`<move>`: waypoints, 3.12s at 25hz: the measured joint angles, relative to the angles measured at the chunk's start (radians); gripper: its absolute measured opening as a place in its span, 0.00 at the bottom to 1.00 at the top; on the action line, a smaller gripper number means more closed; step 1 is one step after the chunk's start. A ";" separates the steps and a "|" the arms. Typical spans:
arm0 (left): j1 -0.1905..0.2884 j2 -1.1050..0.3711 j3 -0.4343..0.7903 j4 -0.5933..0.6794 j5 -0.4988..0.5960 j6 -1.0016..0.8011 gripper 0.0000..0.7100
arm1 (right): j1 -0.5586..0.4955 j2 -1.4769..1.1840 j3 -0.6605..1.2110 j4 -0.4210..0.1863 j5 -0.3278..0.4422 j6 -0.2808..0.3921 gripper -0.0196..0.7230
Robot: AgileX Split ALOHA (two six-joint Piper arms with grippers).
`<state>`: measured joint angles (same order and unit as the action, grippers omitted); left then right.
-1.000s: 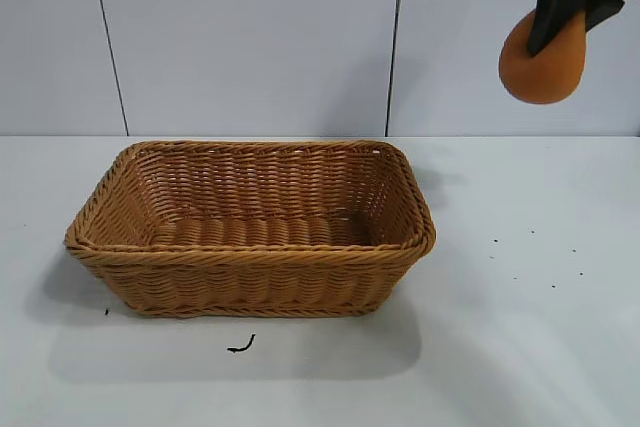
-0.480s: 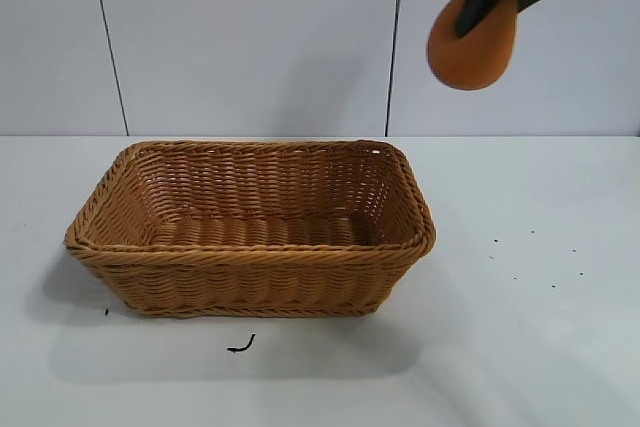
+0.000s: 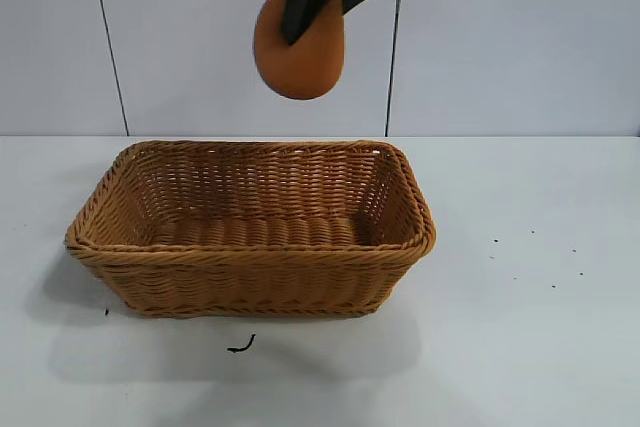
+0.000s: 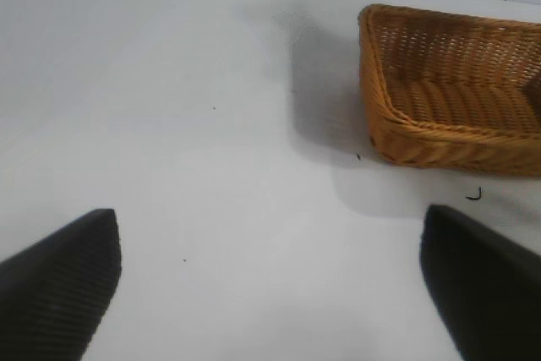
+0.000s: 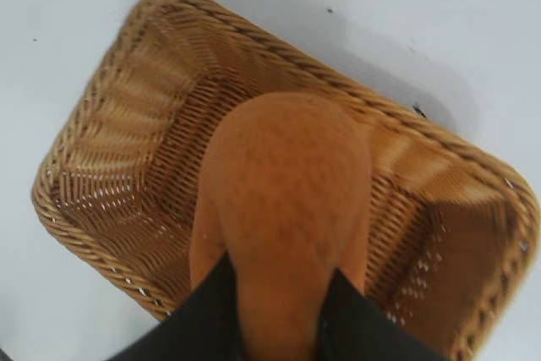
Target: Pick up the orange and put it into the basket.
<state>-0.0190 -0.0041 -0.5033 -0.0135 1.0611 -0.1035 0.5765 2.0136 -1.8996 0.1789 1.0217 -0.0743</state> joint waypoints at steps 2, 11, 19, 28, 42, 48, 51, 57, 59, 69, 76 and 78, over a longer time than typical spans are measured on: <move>0.000 0.000 0.000 0.000 0.000 0.000 0.98 | 0.024 0.032 0.000 -0.009 -0.018 0.000 0.16; 0.000 0.000 0.000 0.000 0.000 0.000 0.98 | 0.043 0.214 0.000 -0.027 -0.051 0.000 0.16; 0.000 0.000 0.000 0.000 0.000 0.000 0.98 | 0.043 0.309 0.001 -0.027 -0.077 0.000 0.22; 0.000 0.000 0.000 0.000 0.000 0.000 0.98 | 0.043 0.308 -0.036 -0.027 0.023 0.019 0.93; 0.000 0.000 0.000 0.000 0.000 0.000 0.98 | 0.043 0.257 -0.391 -0.151 0.185 0.042 0.96; 0.000 0.000 0.000 0.000 0.000 0.000 0.98 | 0.010 0.248 -0.391 -0.211 0.196 0.048 0.96; 0.000 0.000 0.000 0.000 0.000 0.000 0.98 | -0.032 0.248 -0.391 -0.216 0.198 0.049 0.96; 0.000 0.000 0.000 0.000 0.000 0.000 0.98 | -0.178 0.248 -0.390 -0.223 0.198 0.049 0.96; 0.000 0.000 0.000 0.000 0.000 0.000 0.98 | -0.236 0.248 -0.387 -0.226 0.198 0.049 0.96; 0.000 0.000 0.000 0.000 0.000 0.000 0.98 | -0.476 0.248 -0.385 -0.162 0.198 0.074 0.96; 0.000 0.000 0.000 0.000 0.000 0.000 0.98 | -0.511 0.214 -0.371 -0.108 0.198 0.074 0.96; 0.000 0.000 0.000 0.000 0.000 0.000 0.98 | -0.507 0.178 -0.335 -0.108 0.197 0.067 0.96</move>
<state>-0.0190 -0.0041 -0.5033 -0.0135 1.0611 -0.1035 0.0693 2.1920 -2.2346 0.0710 1.2187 -0.0075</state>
